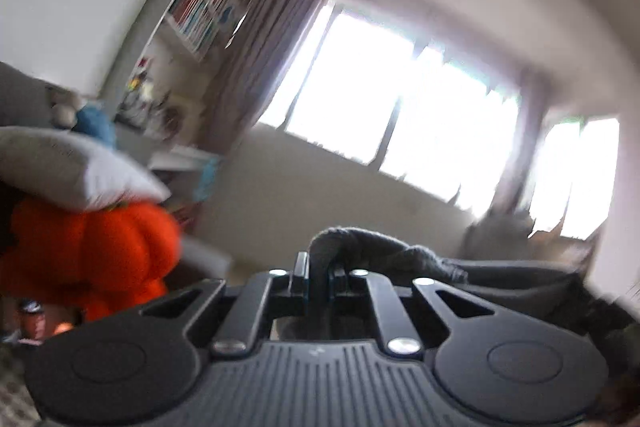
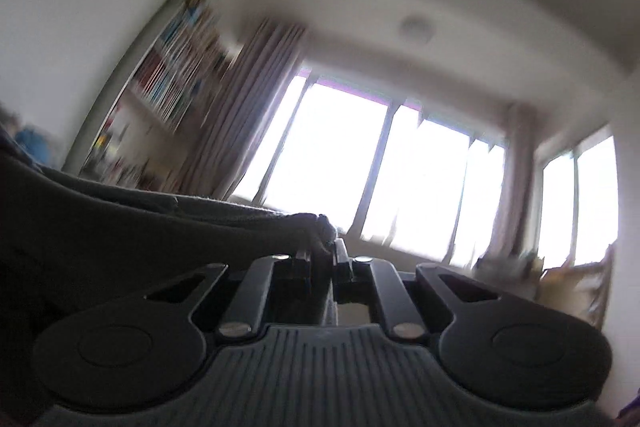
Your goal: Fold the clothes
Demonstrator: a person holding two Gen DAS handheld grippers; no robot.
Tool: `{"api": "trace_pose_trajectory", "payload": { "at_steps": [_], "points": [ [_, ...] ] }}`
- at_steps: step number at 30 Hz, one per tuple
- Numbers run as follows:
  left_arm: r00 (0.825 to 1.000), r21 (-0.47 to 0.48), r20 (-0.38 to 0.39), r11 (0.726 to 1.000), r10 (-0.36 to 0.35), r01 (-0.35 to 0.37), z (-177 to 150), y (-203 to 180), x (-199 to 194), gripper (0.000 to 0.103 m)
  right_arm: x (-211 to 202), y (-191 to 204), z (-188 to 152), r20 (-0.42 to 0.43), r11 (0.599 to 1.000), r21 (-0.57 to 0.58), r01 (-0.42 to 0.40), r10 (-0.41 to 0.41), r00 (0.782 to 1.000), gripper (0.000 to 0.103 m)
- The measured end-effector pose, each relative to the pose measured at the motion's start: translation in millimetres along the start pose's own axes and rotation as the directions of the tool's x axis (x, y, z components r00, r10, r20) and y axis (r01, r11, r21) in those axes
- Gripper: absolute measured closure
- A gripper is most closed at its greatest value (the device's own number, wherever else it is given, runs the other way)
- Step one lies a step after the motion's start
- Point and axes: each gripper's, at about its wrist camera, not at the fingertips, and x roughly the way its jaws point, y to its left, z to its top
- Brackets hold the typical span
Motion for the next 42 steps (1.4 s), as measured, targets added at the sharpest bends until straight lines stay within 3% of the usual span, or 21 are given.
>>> {"api": "trace_pose_trajectory", "payload": {
  "at_steps": [2,5,9,12,14,15,17,18,20,21,22,26,28,29,31,34,36,40,41,42],
  "points": [
    [0.997,-0.040,0.023,0.997,-0.072,0.073,21.2,-11.5,-20.1,0.095,-9.7,-16.3,24.4,0.079,0.998,0.038,0.041,-0.044,0.996,0.094],
    [0.995,-0.007,0.054,0.997,-0.079,0.080,41.5,-28.9,-32.3,0.095,-11.0,-34.2,46.9,0.127,0.993,0.104,0.057,-0.070,0.989,0.094],
    [1.000,0.020,0.011,1.000,0.022,-0.022,36.1,-30.3,-7.4,0.095,32.7,-13.8,1.7,-0.028,0.995,0.104,0.009,-0.006,1.000,0.094],
    [0.980,0.073,-0.104,0.984,0.167,-0.160,-6.9,-10.8,50.8,0.095,65.4,1.5,-32.3,-0.143,0.994,0.109,-0.027,0.043,0.989,0.093],
    [0.937,0.112,-0.208,0.959,0.280,-0.262,-47.5,13.4,100.0,0.095,95.0,19.6,-77.1,-0.280,0.989,0.127,-0.074,0.107,0.954,0.093],
    [0.904,0.126,-0.268,0.943,0.332,-0.309,-70.5,31.3,126.7,0.095,109.8,31.4,-106.4,-0.352,0.984,0.147,-0.096,0.143,0.925,0.093],
    [0.838,0.153,-0.387,0.923,0.385,-0.353,-122.0,69.1,166.3,0.094,134.5,60.7,-164.8,-0.496,0.978,0.157,-0.136,0.197,0.846,0.093],
    [0.796,0.165,-0.457,0.917,0.398,-0.364,-149.4,86.2,184.2,0.094,140.8,77.4,-189.6,-0.558,0.981,0.108,-0.159,0.192,0.807,0.093],
    [0.682,0.215,-0.570,0.884,0.458,-0.414,-192.8,112.7,207.7,0.094,144.3,110.6,-230.0,-0.656,0.969,-0.011,-0.248,0.180,0.733,0.093],
    [0.638,0.253,-0.594,0.867,0.490,-0.429,-206.5,120.4,215.1,0.094,144.5,119.4,-242.6,-0.688,0.955,-0.028,-0.296,0.196,0.698,0.093],
    [0.625,0.291,-0.592,0.858,0.509,-0.424,-212.3,123.2,218.6,0.094,144.8,128.3,-255.3,-0.720,0.939,-0.043,-0.343,0.209,0.662,0.093],
    [0.663,0.337,-0.558,0.866,0.499,-0.368,-202.9,122.1,213.5,0.088,151.2,133.1,-275.3,-0.799,0.901,0.015,-0.433,0.271,0.537,0.091],
    [0.683,0.330,-0.548,0.875,0.482,-0.353,-197.3,123.0,213.1,0.077,157.6,127.5,-277.1,-0.817,0.893,0.083,-0.441,0.315,0.483,0.091],
    [0.696,0.313,-0.556,0.890,0.455,-0.332,-197.1,123.9,213.2,0.072,157.7,125.6,-275.9,-0.815,0.896,0.108,-0.432,0.329,0.478,0.090],
    [0.710,0.308,-0.561,0.904,0.425,-0.298,-202.5,120.0,217.9,0.044,162.5,121.6,-273.8,-0.800,0.902,0.154,-0.403,0.353,0.485,0.083],
    [0.727,0.345,-0.547,0.903,0.415,-0.256,-210.6,100.3,224.0,0.035,164.8,114.8,-269.2,-0.766,0.913,0.208,-0.350,0.375,0.523,0.068],
    [0.731,0.374,-0.536,0.895,0.422,-0.242,-216.2,95.3,232.7,0.033,166.6,113.7,-270.7,-0.759,0.918,0.227,-0.325,0.375,0.532,0.066],
    [0.712,0.374,-0.545,0.888,0.442,-0.265,-224.1,99.5,256.3,0.039,160.2,112.5,-273.0,-0.765,0.915,0.253,-0.313,0.387,0.515,0.066],
    [0.703,0.379,-0.552,0.886,0.448,-0.267,-226.8,100.9,262.3,0.046,156.5,109.8,-271.3,-0.771,0.916,0.245,-0.319,0.383,0.508,0.066],
    [0.690,0.387,-0.563,0.882,0.456,-0.267,-230.2,102.8,268.4,0.066,152.7,107.2,-269.6,-0.777,0.916,0.238,-0.325,0.380,0.502,0.066]
  ]
}}
